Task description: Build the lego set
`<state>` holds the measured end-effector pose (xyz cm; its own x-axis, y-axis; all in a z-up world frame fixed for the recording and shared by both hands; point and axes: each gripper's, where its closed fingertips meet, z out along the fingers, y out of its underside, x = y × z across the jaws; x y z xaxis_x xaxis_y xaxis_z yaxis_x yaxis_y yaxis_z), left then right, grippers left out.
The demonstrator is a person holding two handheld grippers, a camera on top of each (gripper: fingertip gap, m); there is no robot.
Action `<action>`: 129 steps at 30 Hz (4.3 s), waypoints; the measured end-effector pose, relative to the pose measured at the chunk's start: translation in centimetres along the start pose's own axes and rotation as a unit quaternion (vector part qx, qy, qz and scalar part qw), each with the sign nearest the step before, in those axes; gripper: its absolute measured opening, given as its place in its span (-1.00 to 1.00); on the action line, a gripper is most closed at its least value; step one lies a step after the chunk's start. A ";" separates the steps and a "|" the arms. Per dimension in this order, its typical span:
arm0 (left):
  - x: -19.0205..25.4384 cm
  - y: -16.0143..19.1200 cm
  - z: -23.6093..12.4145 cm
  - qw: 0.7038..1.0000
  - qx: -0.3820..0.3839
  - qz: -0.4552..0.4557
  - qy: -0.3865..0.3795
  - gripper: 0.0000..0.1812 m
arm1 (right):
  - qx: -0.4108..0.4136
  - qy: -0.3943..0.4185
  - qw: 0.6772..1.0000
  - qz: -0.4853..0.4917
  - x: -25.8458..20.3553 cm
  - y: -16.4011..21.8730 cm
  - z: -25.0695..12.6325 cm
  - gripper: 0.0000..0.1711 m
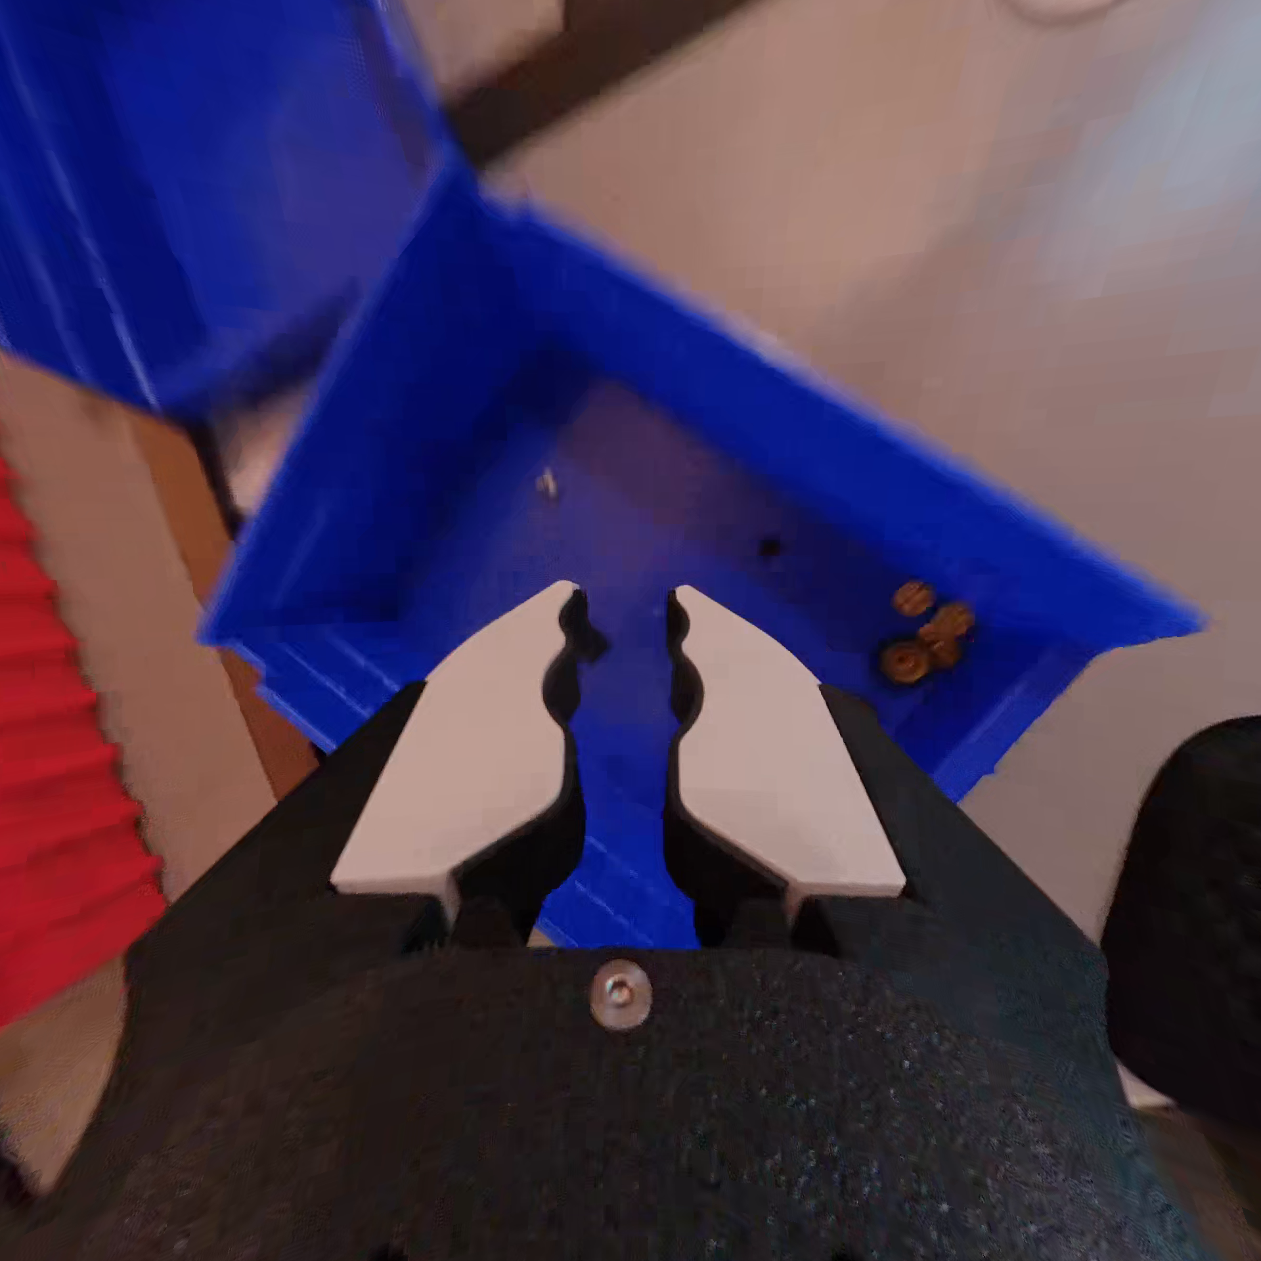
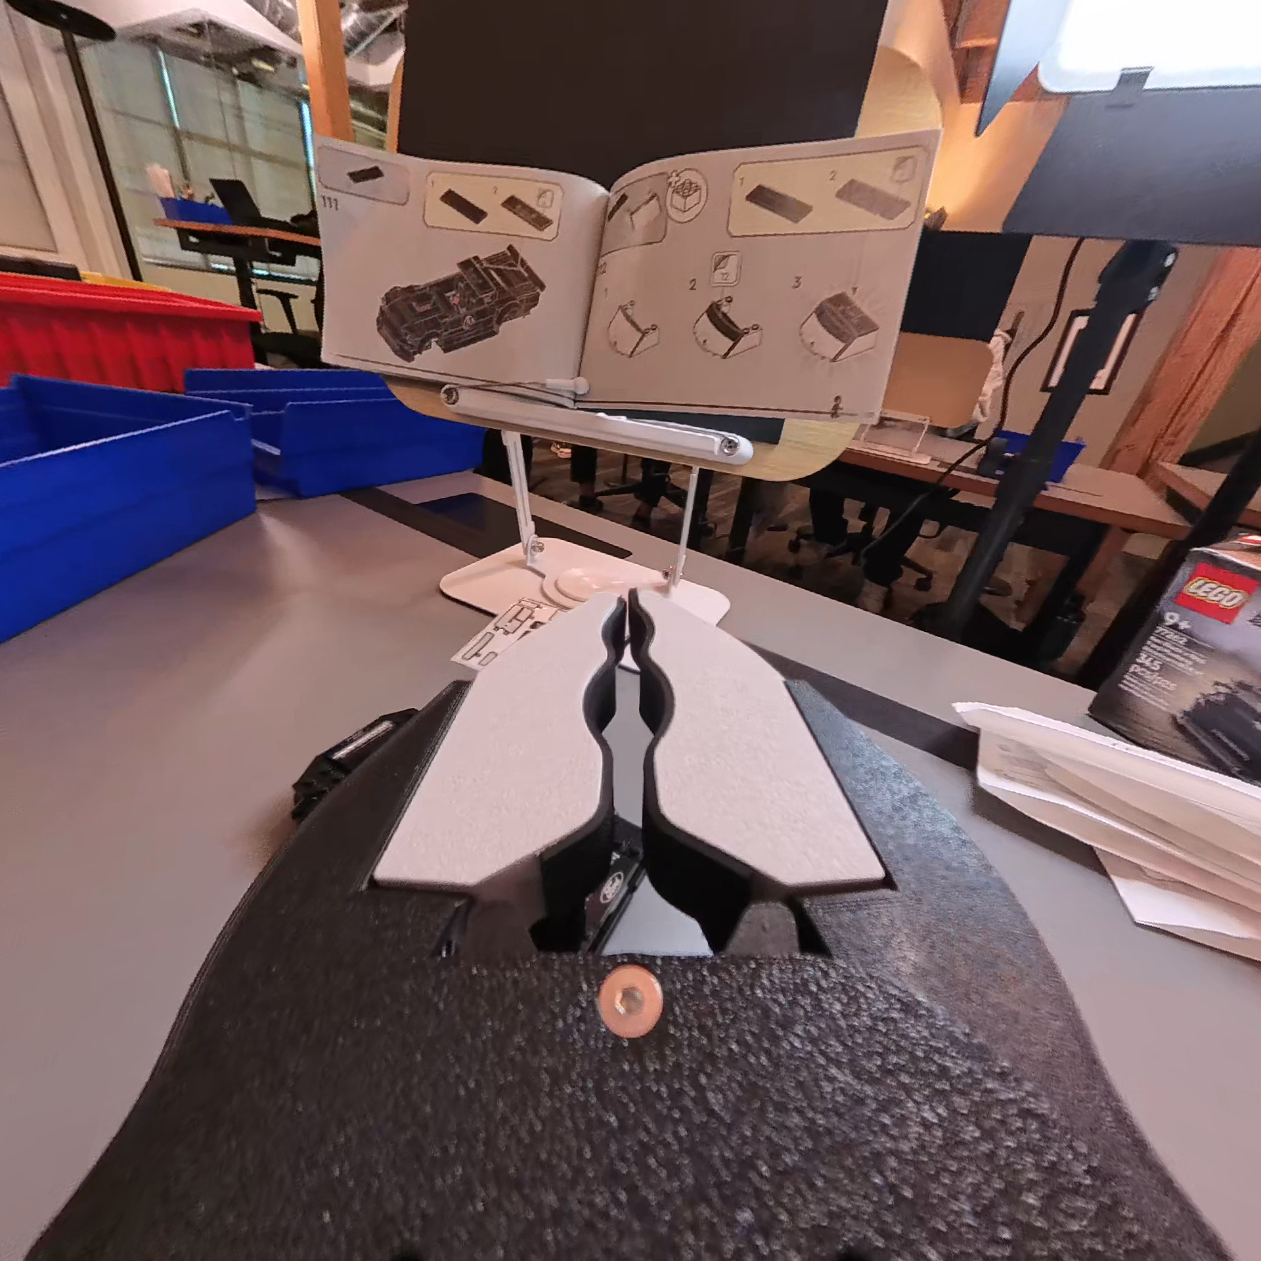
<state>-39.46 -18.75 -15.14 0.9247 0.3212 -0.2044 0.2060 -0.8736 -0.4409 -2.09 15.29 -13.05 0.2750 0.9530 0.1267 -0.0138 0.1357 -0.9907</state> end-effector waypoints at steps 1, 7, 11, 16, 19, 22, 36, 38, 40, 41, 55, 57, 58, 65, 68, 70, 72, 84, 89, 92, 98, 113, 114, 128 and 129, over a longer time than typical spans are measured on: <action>-0.5 1.4 1.7 0.999 -0.034 -0.017 0.009 -0.74 | -0.003 -0.004 1.000 -0.001 -0.2 0.1 0.1 -0.99; -0.8 6.5 8.7 0.972 -0.166 -0.150 0.066 -0.67 | -0.018 -0.018 1.000 -0.016 -1.1 0.7 0.2 -1.00; -1.8 7.4 9.9 0.964 -0.193 -0.175 0.043 -0.63 | -0.020 -0.030 0.999 -0.017 -1.3 0.7 0.2 -1.00; -1.6 8.0 10.9 0.954 -0.209 -0.209 0.056 -0.63 | -0.023 -0.035 0.999 -0.007 -1.1 0.7 0.0 -1.00; -2.0 8.5 11.4 0.949 -0.213 -0.225 0.054 -0.64 | -0.022 -0.036 0.999 -0.006 -1.0 0.5 -0.1 -1.00; -1.8 8.0 11.5 0.947 -0.193 -0.248 0.074 -0.73 | -0.023 -0.037 0.999 -0.007 -1.0 0.6 -0.1 -1.00; -1.3 4.8 9.5 0.989 -0.146 -0.011 -0.018 -0.79 | -0.025 -0.024 0.999 -0.020 -0.8 0.5 -0.4 -0.99; -0.7 1.0 6.5 0.994 -0.085 0.038 -0.058 -0.80 | -0.027 -0.018 0.999 -0.016 -0.3 0.6 -0.5 -0.99; 1.4 -3.2 2.5 0.991 -0.014 0.098 -0.088 -0.80 | -0.038 -0.018 0.999 -0.010 0.1 1.1 -0.4 -0.97; 3.2 -5.1 0.6 0.987 0.021 0.126 -0.093 -0.80 | -0.047 -0.023 0.999 -0.006 0.2 1.5 -0.3 -0.94; 34.0 -7.9 1.3 0.918 0.228 0.267 0.183 -0.81 | -0.308 -0.275 0.892 -0.183 -4.2 10.5 0.7 -0.18; 34.8 -7.6 2.5 0.919 0.232 0.240 0.208 -0.81 | -0.368 -0.325 0.843 -0.220 -4.5 11.7 0.9 0.06; 35.0 -7.5 2.9 0.919 0.236 0.229 0.218 -0.81 | -0.395 -0.345 0.817 -0.237 -4.7 12.3 1.1 0.14; 34.2 -6.3 4.2 0.916 0.254 0.207 0.230 -0.81 | -0.470 -0.446 0.698 -0.305 -6.6 14.3 2.7 0.12; 33.4 -6.0 4.2 0.916 0.263 0.191 0.236 -0.81 | -0.476 -0.487 0.659 -0.320 -7.7 14.4 2.1 -0.06; 33.0 -5.8 4.2 0.915 0.267 0.181 0.243 -0.81 | -0.469 -0.501 0.633 -0.358 -8.1 14.4 1.7 -0.09; 32.7 -5.7 4.3 0.914 0.267 0.176 0.249 -0.81 | -0.463 -0.521 0.605 -0.385 -8.7 14.2 1.0 -0.15; 34.3 -5.0 4.4 0.904 0.258 0.209 0.269 -0.81 | -0.351 -0.572 0.510 -0.537 -11.8 12.7 -4.6 -0.15; 35.4 -4.9 3.7 0.893 0.271 0.233 0.272 -0.81 | -0.326 -0.513 0.710 -0.356 -12.3 8.0 -3.9 -0.12; 35.7 -5.2 3.3 0.886 0.278 0.253 0.273 -0.81 | -0.317 -0.438 0.818 -0.196 -10.2 6.9 -4.0 -0.13; 37.3 -6.3 2.3 0.848 0.274 0.357 0.281 -0.81 | -0.340 -0.302 0.889 -0.052 -6.4 9.9 -7.5 -0.14; 42.0 -9.1 3.4 0.792 0.243 0.466 0.312 -0.81 | -0.361 -0.346 0.866 -0.020 -7.5 12.7 -5.6 -0.17; 42.1 -9.1 3.4 0.791 0.243 0.466 0.314 -0.81 | -0.353 -0.356 0.865 -0.016 -7.8 12.5 -5.2 -0.17; 42.7 -8.7 2.6 0.781 0.249 0.456 0.348 -0.81 | -0.218 -0.377 0.900 -0.028 -10.1 6.6 -4.5 -0.45; 42.8 -8.6 2.5 0.780 0.250 0.458 0.346 -0.81 | -0.216 -0.381 0.898 -0.035 -10.7 6.4 -4.6 -0.49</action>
<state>-2.43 3.41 -22.32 0.5969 -0.7796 -0.1895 -0.6336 -0.3131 -0.7074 -0.75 4.71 -20.99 -0.4794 0.8772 0.0244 0.3971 0.2417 -0.8854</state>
